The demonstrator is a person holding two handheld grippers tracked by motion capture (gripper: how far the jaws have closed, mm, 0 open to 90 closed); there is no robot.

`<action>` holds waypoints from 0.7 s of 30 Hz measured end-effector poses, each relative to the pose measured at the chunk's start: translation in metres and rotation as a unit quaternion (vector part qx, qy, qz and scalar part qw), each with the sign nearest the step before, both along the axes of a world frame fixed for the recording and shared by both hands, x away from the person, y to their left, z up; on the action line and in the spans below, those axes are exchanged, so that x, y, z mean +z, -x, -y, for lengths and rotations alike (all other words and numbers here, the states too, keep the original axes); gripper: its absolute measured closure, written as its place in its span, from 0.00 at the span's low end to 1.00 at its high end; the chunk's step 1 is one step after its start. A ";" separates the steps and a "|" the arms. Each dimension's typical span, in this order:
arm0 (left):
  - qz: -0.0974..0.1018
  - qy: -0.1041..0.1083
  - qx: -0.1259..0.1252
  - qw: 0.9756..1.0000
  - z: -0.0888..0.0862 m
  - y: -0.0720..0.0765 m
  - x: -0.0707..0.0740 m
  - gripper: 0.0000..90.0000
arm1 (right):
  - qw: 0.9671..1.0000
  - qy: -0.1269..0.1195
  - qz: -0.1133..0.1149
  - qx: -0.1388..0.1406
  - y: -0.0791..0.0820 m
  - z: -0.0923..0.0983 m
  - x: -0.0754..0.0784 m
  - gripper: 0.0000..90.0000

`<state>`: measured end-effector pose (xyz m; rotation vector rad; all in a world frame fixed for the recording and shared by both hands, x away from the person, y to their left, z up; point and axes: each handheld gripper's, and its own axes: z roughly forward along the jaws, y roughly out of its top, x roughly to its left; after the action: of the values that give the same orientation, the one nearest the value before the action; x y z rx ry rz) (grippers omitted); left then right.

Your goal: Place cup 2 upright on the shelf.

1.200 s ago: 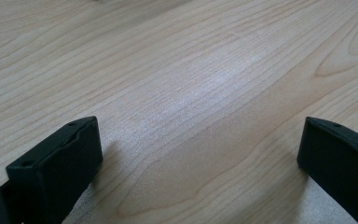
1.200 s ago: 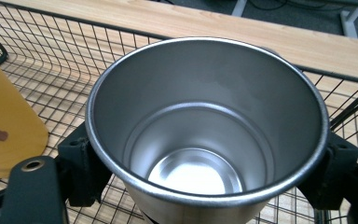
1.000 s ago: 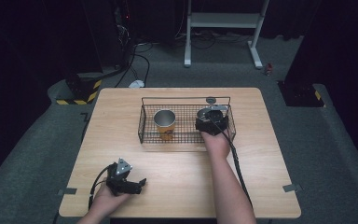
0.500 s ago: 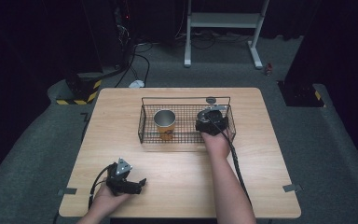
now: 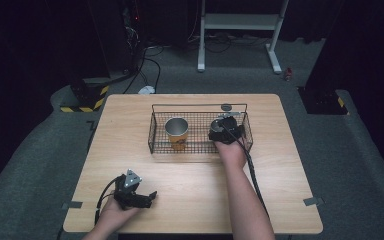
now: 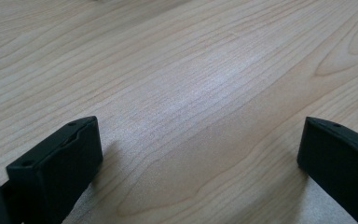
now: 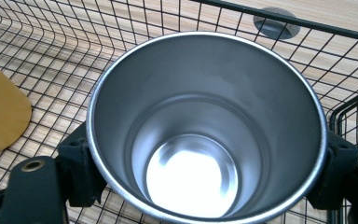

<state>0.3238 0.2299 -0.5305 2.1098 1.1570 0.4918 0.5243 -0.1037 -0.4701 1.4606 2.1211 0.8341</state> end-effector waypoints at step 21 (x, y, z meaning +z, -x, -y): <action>0.000 -0.001 -0.001 1.000 0.000 0.000 0.000 0.00 | 1.000 0.010 0.004 -0.003 0.000 0.001 0.006 0.10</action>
<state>0.3237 0.2301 -0.5304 2.1137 1.1554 0.4921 0.5241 -0.1043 -0.4645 1.4507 2.1130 0.8115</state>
